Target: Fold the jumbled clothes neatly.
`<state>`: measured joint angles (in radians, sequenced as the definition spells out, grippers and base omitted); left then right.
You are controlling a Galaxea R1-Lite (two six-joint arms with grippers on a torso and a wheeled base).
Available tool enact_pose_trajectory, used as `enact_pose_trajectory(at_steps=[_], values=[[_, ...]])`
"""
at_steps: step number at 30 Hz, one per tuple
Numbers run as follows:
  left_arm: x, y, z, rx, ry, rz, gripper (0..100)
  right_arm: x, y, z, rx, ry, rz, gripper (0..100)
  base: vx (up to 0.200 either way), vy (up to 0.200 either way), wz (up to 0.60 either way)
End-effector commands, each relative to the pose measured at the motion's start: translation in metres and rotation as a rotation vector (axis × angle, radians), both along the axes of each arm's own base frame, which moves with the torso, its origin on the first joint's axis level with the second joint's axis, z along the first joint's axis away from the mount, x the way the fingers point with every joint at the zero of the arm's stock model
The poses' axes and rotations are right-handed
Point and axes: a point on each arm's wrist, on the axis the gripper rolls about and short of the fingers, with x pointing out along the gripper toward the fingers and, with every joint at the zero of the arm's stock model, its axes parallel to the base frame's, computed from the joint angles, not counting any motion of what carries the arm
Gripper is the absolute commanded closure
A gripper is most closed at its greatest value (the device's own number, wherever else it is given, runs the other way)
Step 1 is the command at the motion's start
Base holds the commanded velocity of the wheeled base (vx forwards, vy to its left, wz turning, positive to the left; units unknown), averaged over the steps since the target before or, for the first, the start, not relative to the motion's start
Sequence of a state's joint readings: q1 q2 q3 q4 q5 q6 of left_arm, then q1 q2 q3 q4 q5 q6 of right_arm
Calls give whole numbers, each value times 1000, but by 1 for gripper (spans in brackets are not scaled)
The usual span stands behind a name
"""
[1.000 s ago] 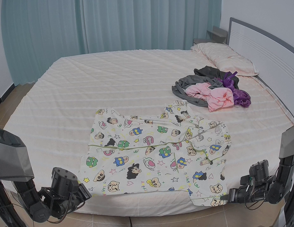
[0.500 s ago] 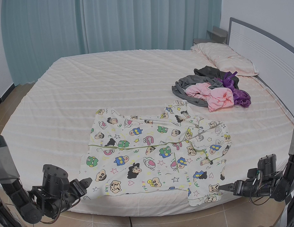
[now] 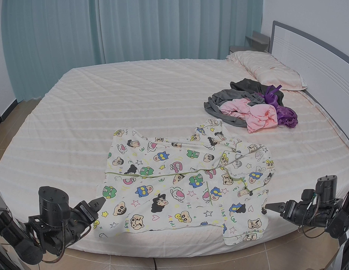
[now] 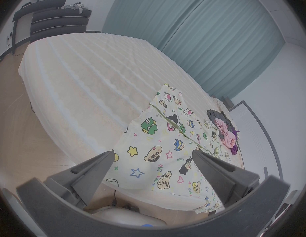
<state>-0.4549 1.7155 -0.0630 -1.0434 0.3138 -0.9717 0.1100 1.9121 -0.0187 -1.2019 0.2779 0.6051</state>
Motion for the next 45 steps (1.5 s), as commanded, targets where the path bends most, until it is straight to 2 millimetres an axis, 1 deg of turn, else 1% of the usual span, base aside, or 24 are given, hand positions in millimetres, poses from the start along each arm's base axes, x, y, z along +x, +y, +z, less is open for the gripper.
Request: enact_pose_trajectory(at_steps=[1,4,7,10,14,18,23,24,25,27,28,30,31,33,36,37,38,39,40,41,45], values=[[2,-1,4,-14,-22,7,0,0,1,1,1,-12,5,0,0,0,0],[3,-1,5,-52,-26,27,0,0,1,1,2,-13,4,0,0,0,0],[0,-1,4,-51,-17,21,0,0,1,2,2,-15,4,0,0,0,0],[1,-1,5,-55,-23,21,0,-1,1,3,2,-17,10,0,200,0,0],[0,0,5,-55,-22,20,0,3,2,6,2,-47,10,0,200,0,0],[0,0,5,-56,-19,17,0,10,3,10,2,-79,13,0,200,0,0],[0,-2,3,-57,-10,4,0,31,12,20,8,-151,37,0,200,0,0],[0,-2,3,-57,-10,4,0,31,12,20,8,-151,37,0,200,0,0],[0,-2,3,-57,-10,4,0,43,17,25,14,-173,48,0,200,0,0],[0,-2,3,-58,-11,4,0,51,20,27,15,-178,54,0,200,0,0],[0,-2,3,-56,-10,5,0,64,22,31,15,-181,56,0,200,0,0],[0,-2,4,-55,-12,4,0,81,26,38,17,-194,57,0,0,0,0],[0,-2,4,-56,-14,4,0,84,26,39,17,-193,56,0,0,0,0],[-1,-2,4,-54,-13,6,0,105,29,44,17,-190,56,0,0,0,0],[-1,-1,4,-56,-16,10,0,128,36,45,16,-178,65,0,0,0,0],[-1,-2,4,-56,-16,9,0,131,37,45,16,-179,65,0,0,0,0],[-1,-2,5,-59,-19,7,0,145,43,43,17,-177,76,0,0,0,0],[-2,-3,4,-58,-17,4,0,153,46,42,15,-177,78,0,0,0,0],[-2,-3,4,-58,-17,2,0,155,47,41,15,-175,80,0,0,0,0],[-4,-4,4,-57,-12,-5,0,170,51,37,11,-157,86,0,0,0,0],[-9,-4,1,-57,6,-15,0,194,62,29,4,-124,101,0,0,0,0]])
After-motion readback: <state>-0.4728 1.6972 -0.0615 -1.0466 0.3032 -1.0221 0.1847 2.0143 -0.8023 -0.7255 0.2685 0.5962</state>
